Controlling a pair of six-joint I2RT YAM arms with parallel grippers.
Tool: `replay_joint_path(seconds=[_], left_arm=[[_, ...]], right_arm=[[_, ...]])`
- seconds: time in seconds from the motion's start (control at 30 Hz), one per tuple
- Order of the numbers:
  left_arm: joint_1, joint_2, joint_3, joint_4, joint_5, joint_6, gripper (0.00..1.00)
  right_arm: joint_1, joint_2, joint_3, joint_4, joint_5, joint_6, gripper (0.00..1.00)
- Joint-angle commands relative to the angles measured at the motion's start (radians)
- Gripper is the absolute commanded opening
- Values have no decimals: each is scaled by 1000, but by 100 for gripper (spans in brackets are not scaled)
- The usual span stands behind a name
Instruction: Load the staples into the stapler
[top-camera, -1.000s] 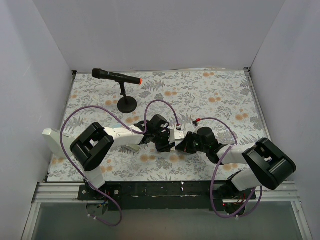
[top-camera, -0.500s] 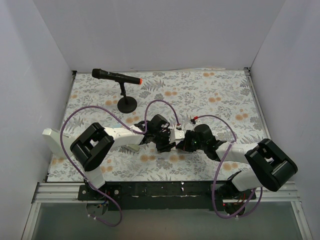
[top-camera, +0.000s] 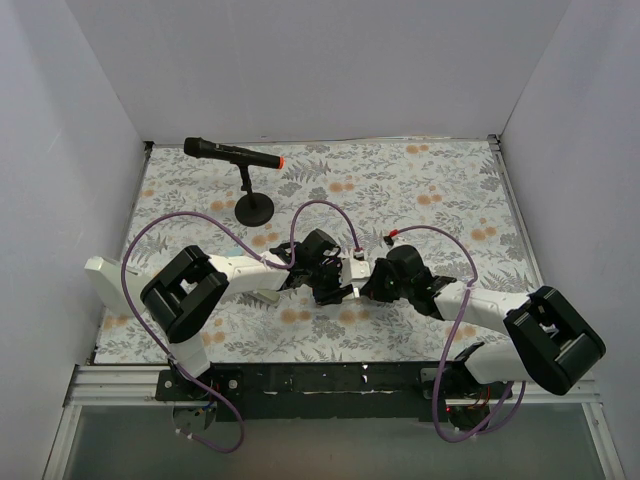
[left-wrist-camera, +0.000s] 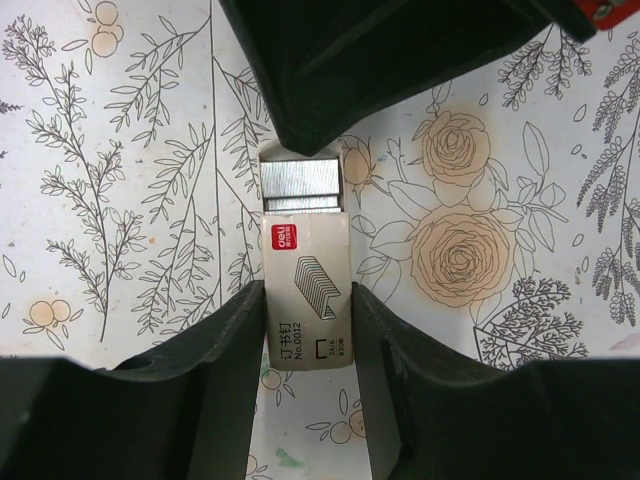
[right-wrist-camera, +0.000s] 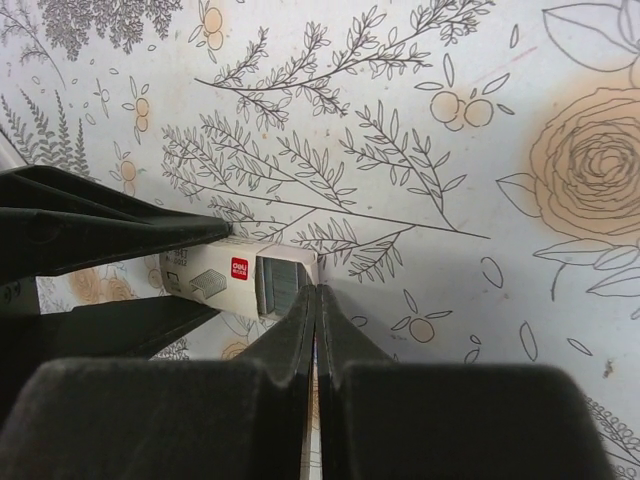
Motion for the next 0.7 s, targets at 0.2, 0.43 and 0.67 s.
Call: replay_joint_path(seconds=[0.2, 0.43, 0.67], left_arm=[[-3, -36, 4, -10, -24, 0, 37], [-5, -35, -2, -1, -37, -2, 36], [-3, -35, -8, 6, -66, 0, 35]], right_arm=[[1, -50, 50, -113, 143, -63, 1], [1, -71, 56, -151, 177, -86, 1], [-3, -81, 50, -174, 192, -106, 1]])
